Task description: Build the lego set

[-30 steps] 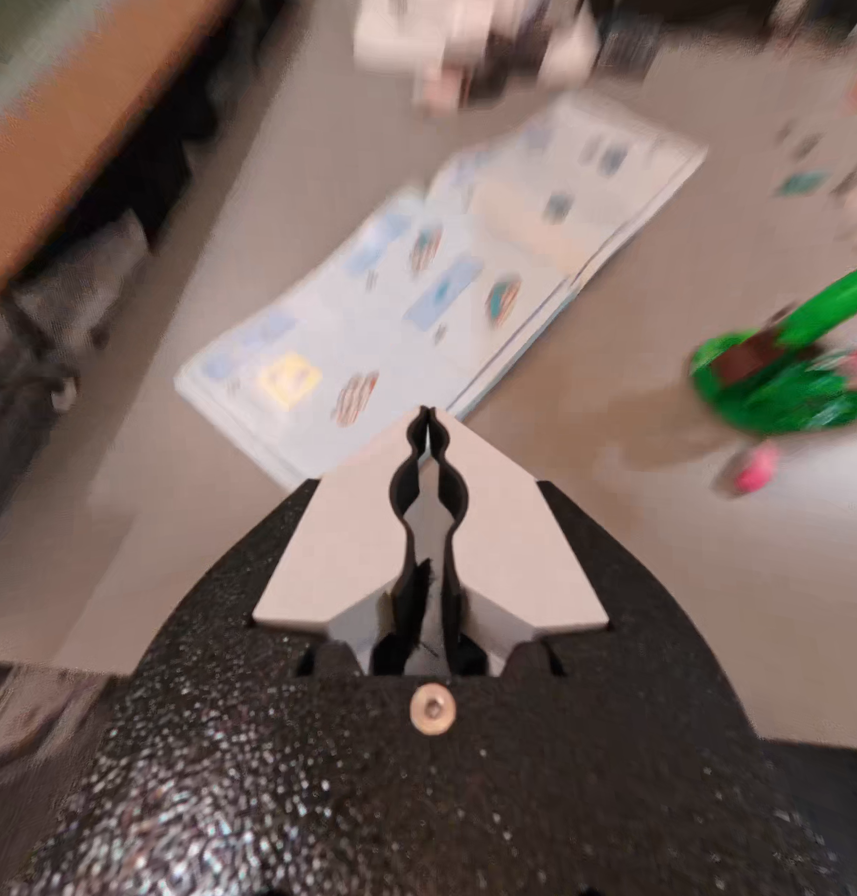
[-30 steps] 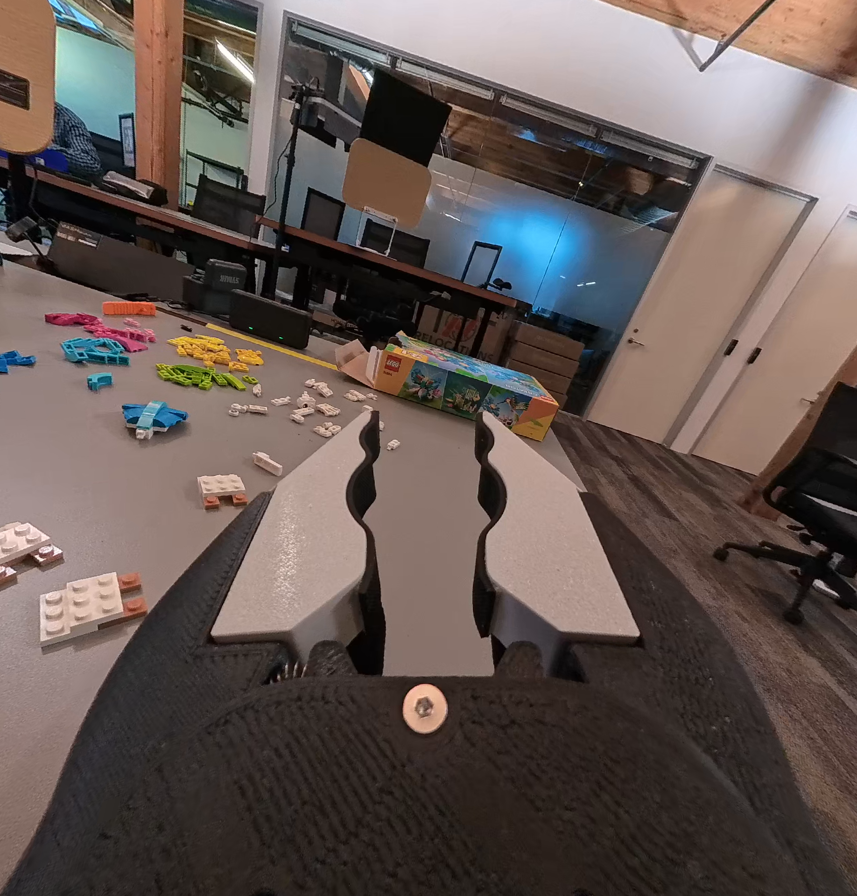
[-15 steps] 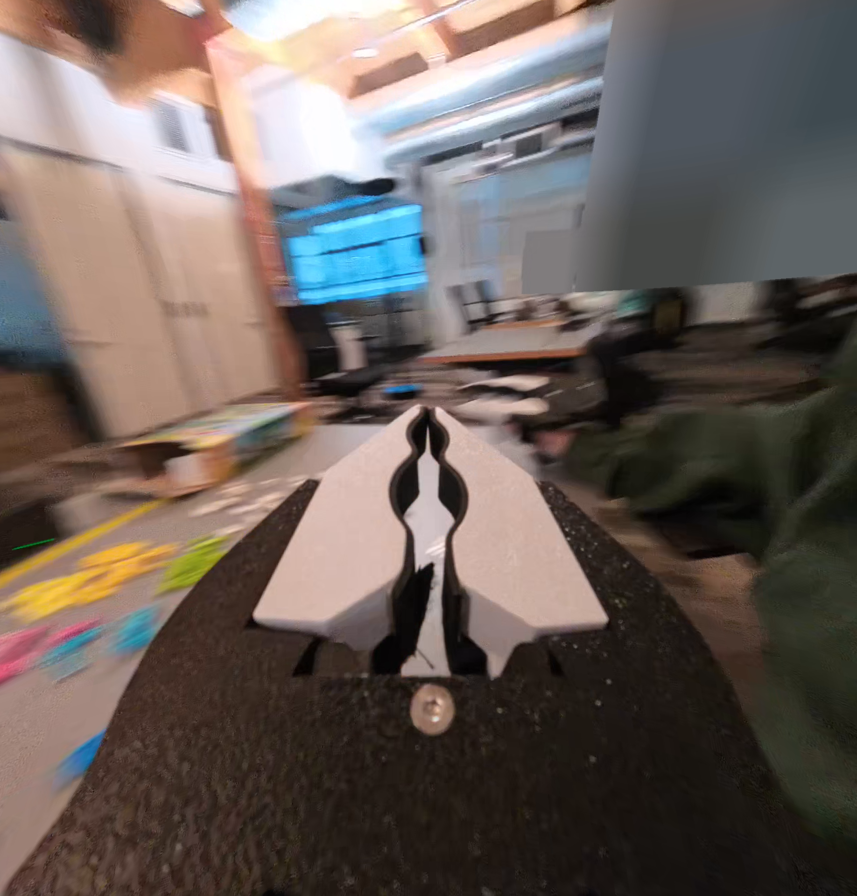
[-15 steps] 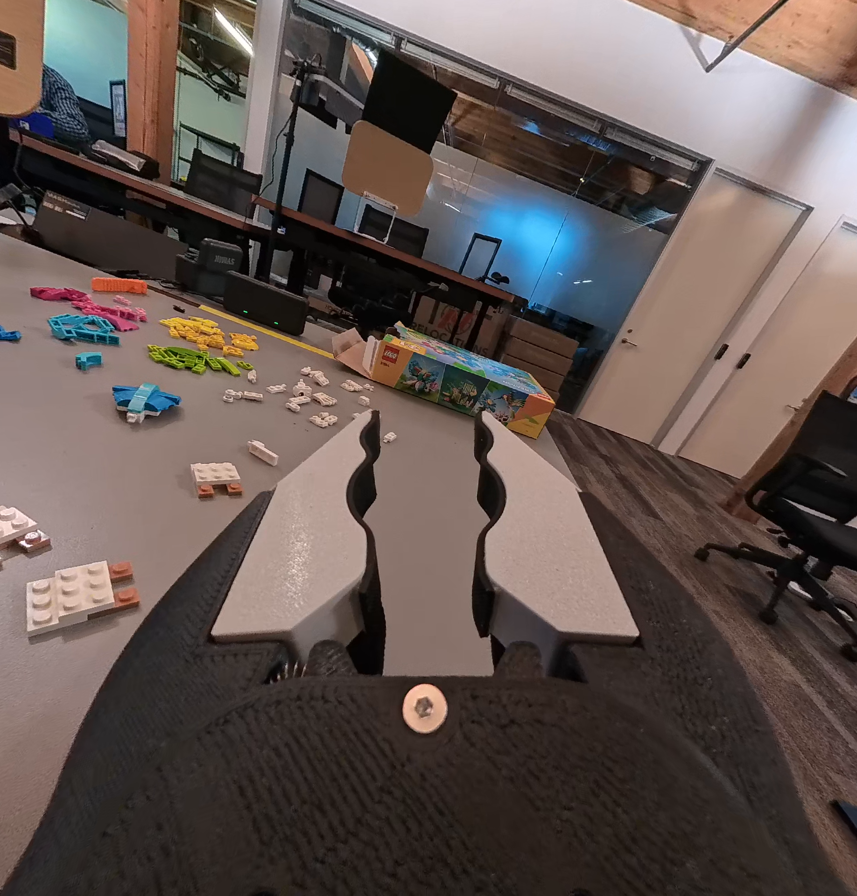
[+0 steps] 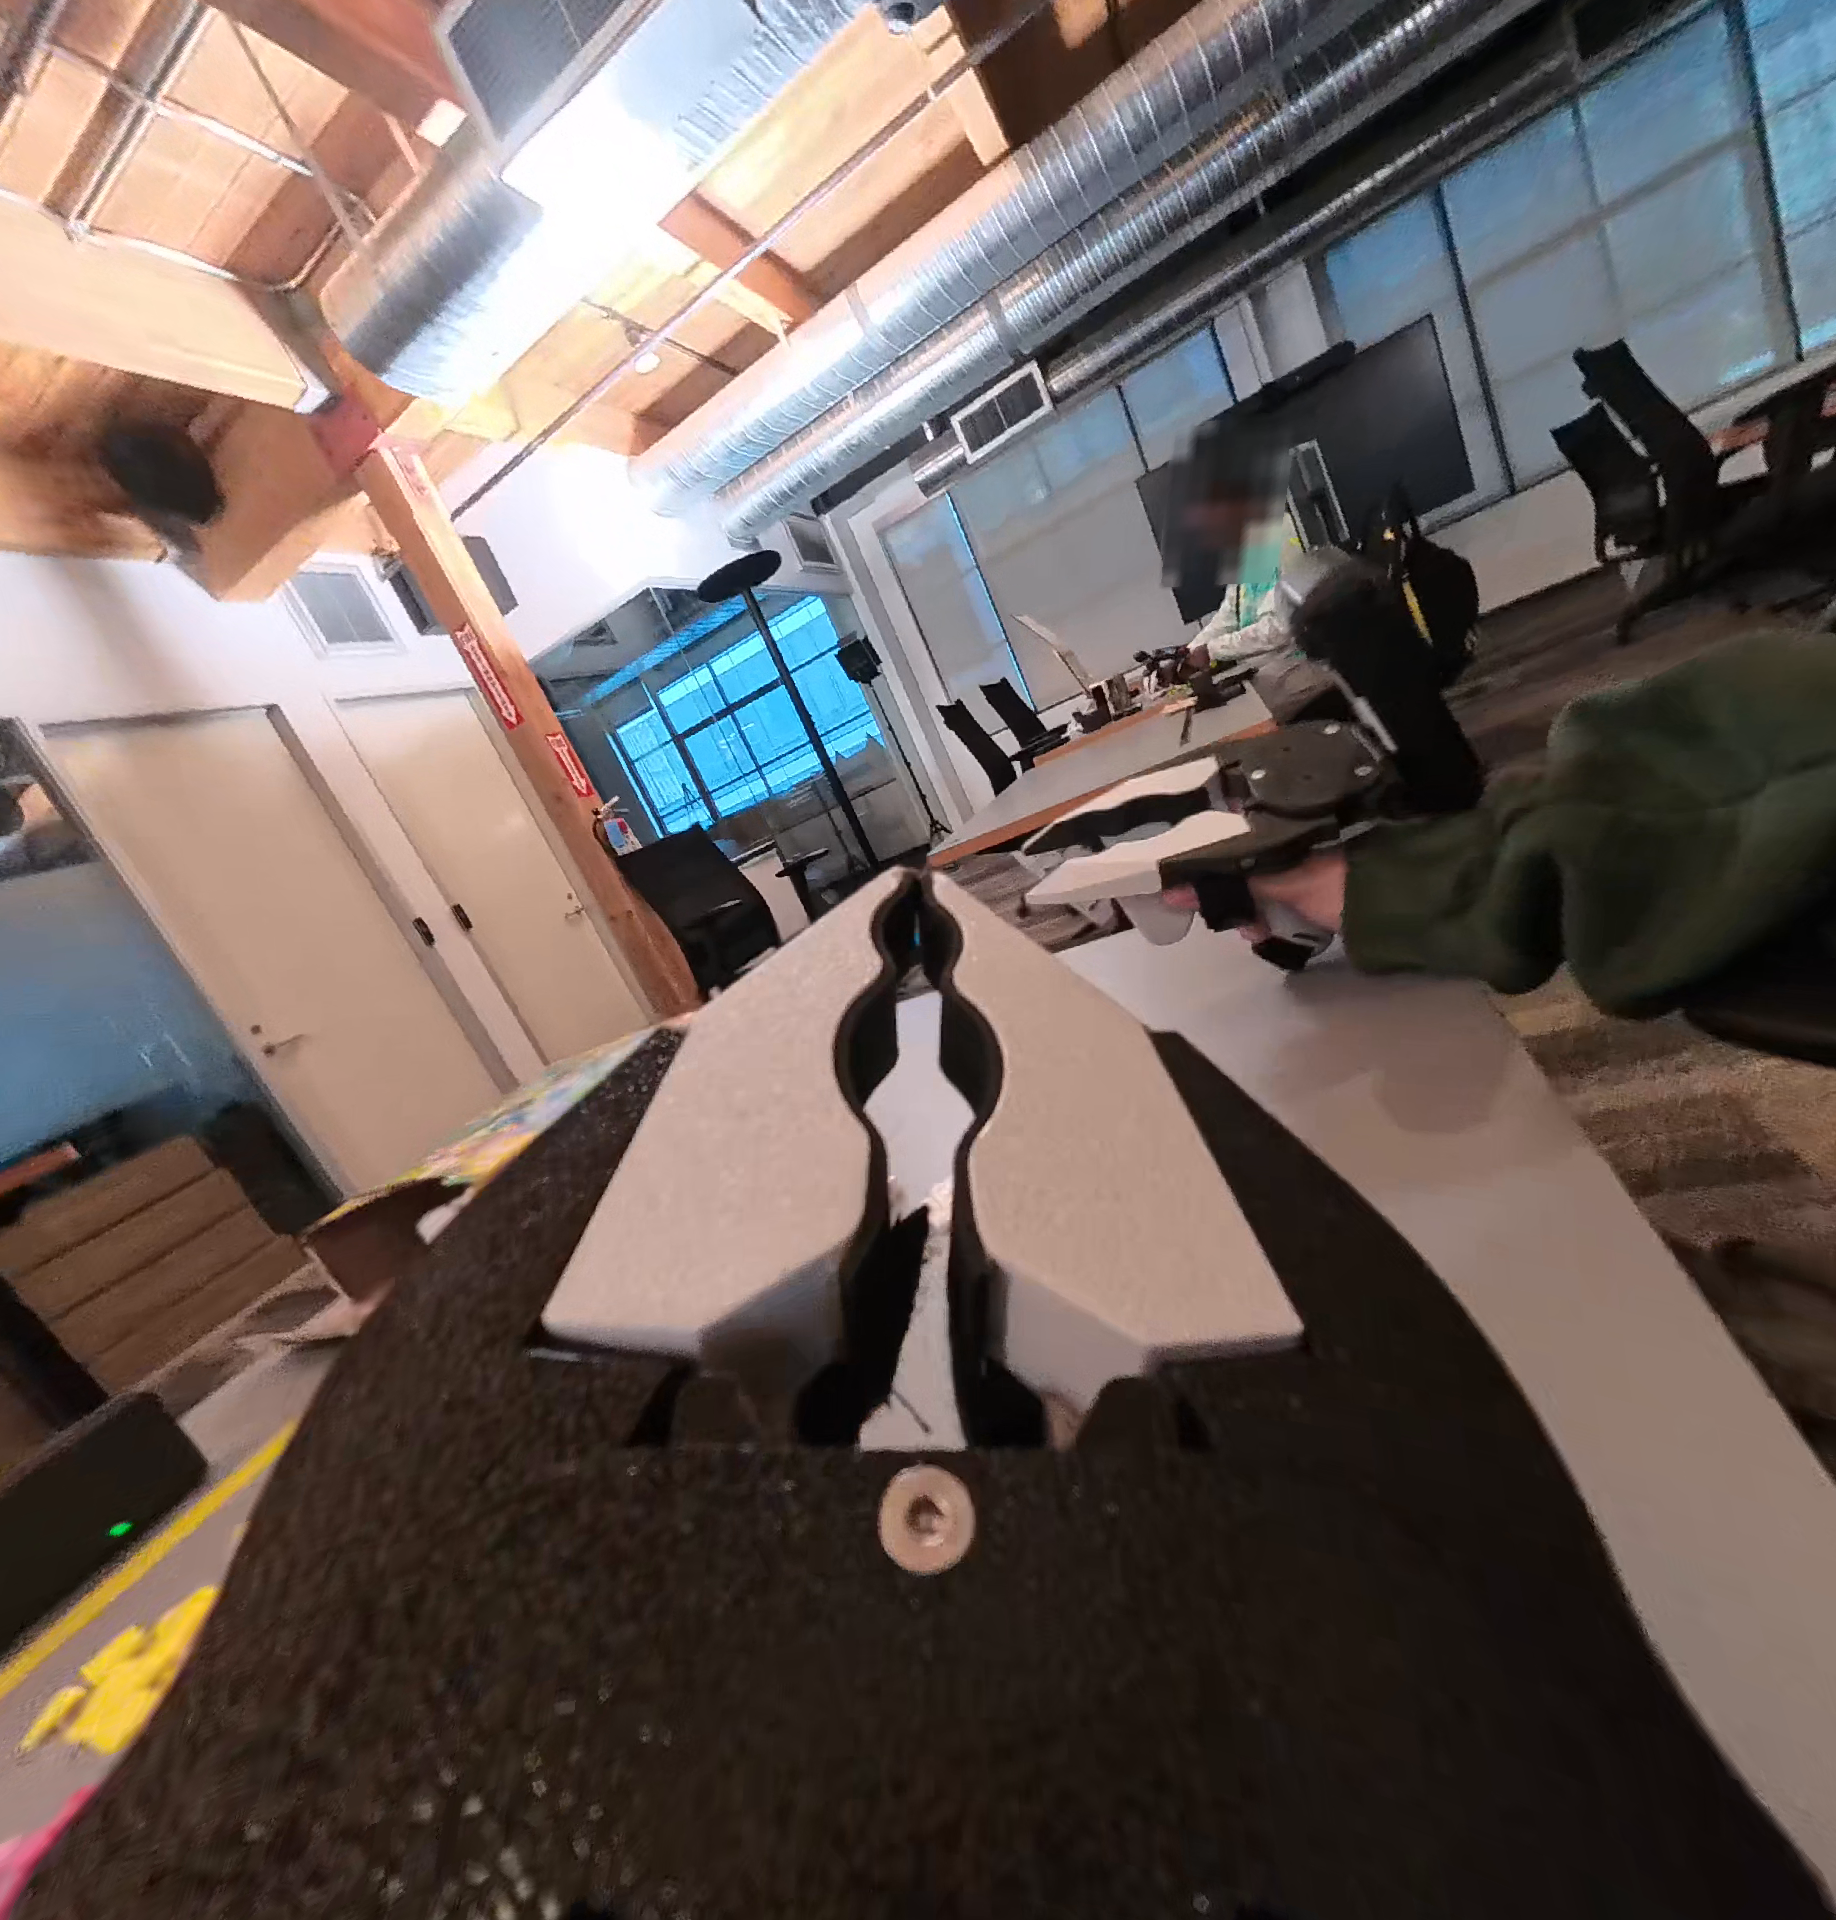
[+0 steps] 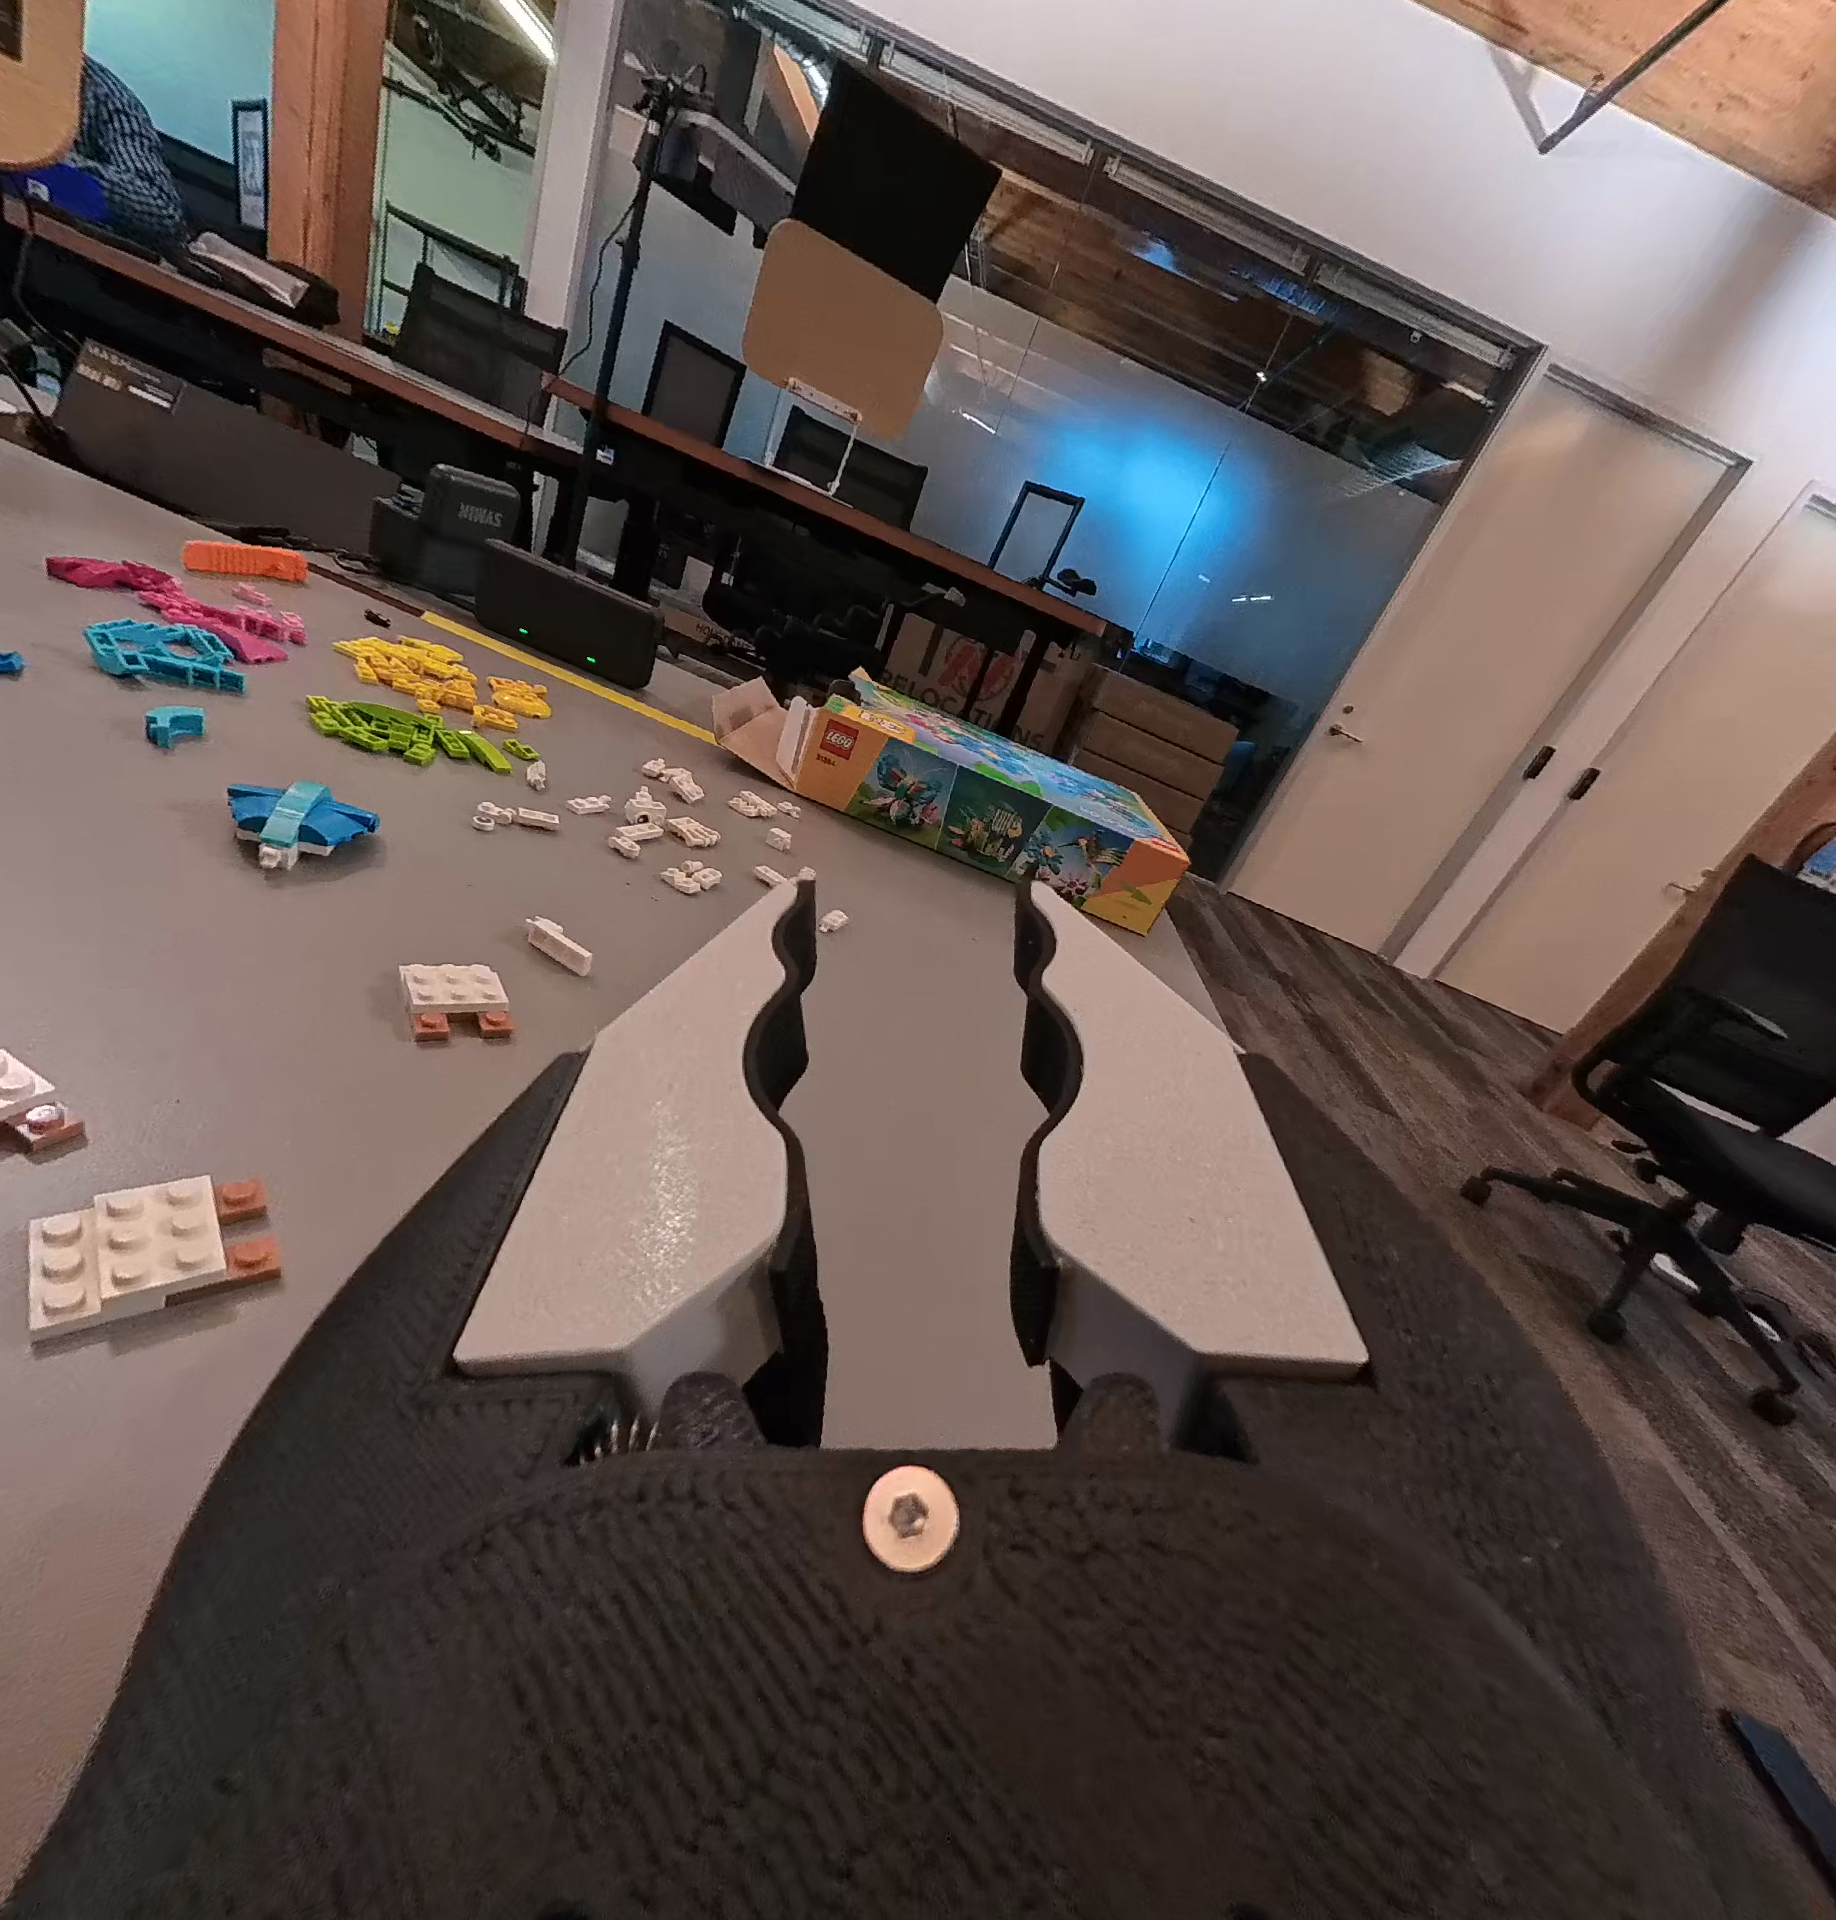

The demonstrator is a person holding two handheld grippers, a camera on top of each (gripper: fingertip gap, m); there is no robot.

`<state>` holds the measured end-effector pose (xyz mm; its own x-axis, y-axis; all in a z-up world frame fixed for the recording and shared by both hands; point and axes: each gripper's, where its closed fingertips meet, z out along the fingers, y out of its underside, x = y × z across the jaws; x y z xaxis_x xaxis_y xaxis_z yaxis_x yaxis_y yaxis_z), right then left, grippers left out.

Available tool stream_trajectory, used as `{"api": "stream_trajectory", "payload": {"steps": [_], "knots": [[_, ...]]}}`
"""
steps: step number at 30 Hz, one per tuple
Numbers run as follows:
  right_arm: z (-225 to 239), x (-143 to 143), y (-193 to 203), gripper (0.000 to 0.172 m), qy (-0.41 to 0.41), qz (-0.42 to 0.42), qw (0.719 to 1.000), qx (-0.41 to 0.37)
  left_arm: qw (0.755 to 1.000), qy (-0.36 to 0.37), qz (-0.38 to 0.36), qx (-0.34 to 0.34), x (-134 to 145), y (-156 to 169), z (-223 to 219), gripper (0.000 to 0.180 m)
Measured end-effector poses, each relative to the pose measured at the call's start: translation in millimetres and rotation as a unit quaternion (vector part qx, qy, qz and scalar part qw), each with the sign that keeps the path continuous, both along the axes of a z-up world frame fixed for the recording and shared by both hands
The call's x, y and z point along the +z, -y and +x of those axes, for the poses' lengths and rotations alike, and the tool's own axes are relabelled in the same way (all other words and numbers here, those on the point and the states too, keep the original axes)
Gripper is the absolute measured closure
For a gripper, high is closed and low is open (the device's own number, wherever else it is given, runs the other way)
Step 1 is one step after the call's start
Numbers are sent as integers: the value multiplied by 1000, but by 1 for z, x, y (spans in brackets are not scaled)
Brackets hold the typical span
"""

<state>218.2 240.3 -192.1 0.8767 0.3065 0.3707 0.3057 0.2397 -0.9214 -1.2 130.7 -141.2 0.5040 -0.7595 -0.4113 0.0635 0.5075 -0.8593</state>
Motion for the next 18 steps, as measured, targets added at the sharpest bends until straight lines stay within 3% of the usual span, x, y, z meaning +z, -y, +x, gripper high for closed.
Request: {"api": "stream_trajectory", "payload": {"steps": [6, 18], "knots": [[-5, -4, -1, 133, 23, -2, 1000, 1, 999, -16, -17, -26, -9, 5, 8, 180], [-10, -7, -1, 133, 37, -7, 999, 8, 998, -24, 53, -28, 1, 27, 11, 180]]}}
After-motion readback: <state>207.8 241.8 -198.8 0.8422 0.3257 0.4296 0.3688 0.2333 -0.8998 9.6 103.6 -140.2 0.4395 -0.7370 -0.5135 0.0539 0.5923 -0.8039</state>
